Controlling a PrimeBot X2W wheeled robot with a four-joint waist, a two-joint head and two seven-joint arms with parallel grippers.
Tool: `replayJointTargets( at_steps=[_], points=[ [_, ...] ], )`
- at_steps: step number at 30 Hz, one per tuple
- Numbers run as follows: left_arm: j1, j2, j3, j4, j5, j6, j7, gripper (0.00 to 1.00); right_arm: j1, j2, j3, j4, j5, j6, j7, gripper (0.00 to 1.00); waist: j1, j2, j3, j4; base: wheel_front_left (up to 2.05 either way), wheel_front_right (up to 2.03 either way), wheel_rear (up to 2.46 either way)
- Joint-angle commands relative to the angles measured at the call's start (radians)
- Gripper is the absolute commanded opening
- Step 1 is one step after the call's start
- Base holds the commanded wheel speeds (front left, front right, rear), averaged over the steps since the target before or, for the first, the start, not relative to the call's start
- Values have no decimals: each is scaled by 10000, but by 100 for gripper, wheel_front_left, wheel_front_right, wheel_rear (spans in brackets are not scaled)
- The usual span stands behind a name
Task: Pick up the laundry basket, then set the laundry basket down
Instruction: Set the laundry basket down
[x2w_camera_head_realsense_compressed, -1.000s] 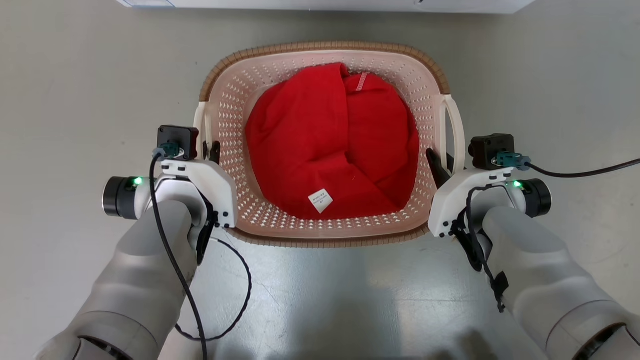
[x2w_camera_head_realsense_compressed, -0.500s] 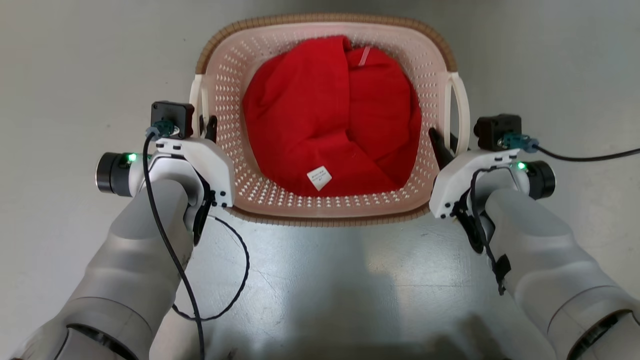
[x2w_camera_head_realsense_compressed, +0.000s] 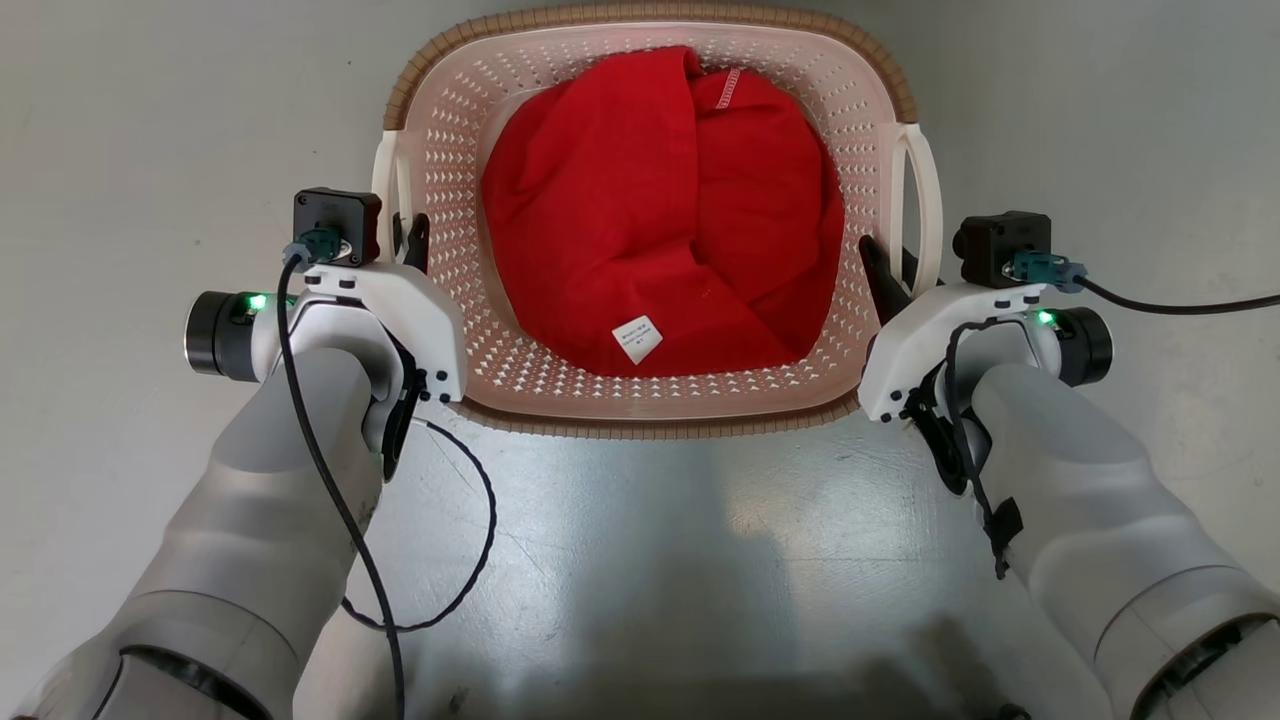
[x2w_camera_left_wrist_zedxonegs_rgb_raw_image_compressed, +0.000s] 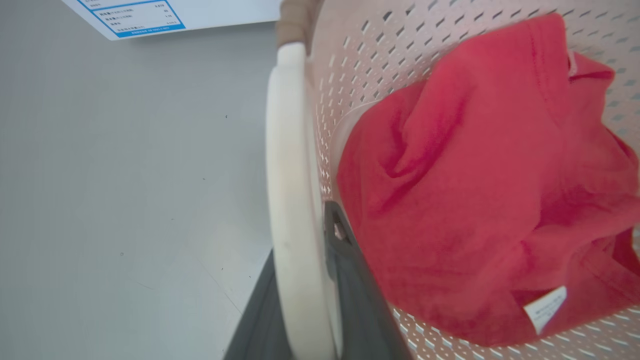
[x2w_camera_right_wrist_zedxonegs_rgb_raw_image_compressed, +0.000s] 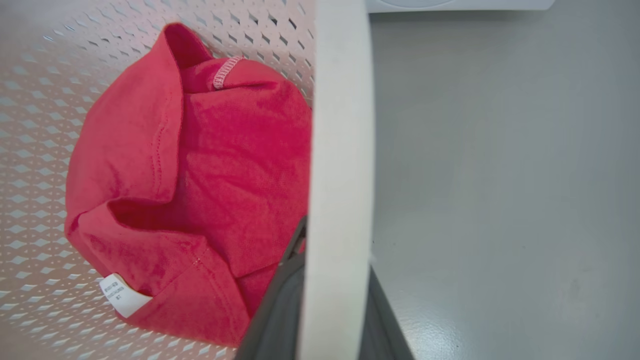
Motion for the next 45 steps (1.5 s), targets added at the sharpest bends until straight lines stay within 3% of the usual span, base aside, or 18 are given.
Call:
replayJointTargets(
  at_steps=[1,9,10,11,12,13,14,29,45],
  points=[
    [-158,476,193,-33,203,119,-144,0,460,166,76,-156,-212,163,-138,0,0,0,12,5,0,0,0],
    [-175,416,289,3,320,51,-144,0,526,166,-254,-205,-486,163,-139,0,0,0,83,49,0,0,0],
    [-180,400,277,42,335,12,-144,0,536,166,-303,-203,-483,163,-139,14,0,0,104,48,0,0,0],
    [-202,389,305,42,324,-21,-144,11,479,166,-367,-166,-558,163,-139,46,0,0,140,38,0,0,0],
    [-202,389,305,42,324,-21,-144,11,479,166,-367,-166,-558,163,-139,46,0,0,140,38,0,0,0],
    [-221,366,333,24,313,-68,-145,36,438,166,-458,-110,-636,163,-139,99,0,0,176,31,0,0,0],
    [-235,293,405,1,267,-170,-145,100,396,166,-662,-32,-761,163,-139,100,0,0,262,30,0,0,0],
    [-7,125,873,-340,501,-59,-145,100,615,166,-1746,-224,-1653,163,-139,100,0,0,216,48,0,0,0],
    [1117,73,1625,-550,720,23,-145,100,1258,166,-2588,-497,-2726,163,-139,100,0,0,-1448,-25,0,0,0]
  ],
)
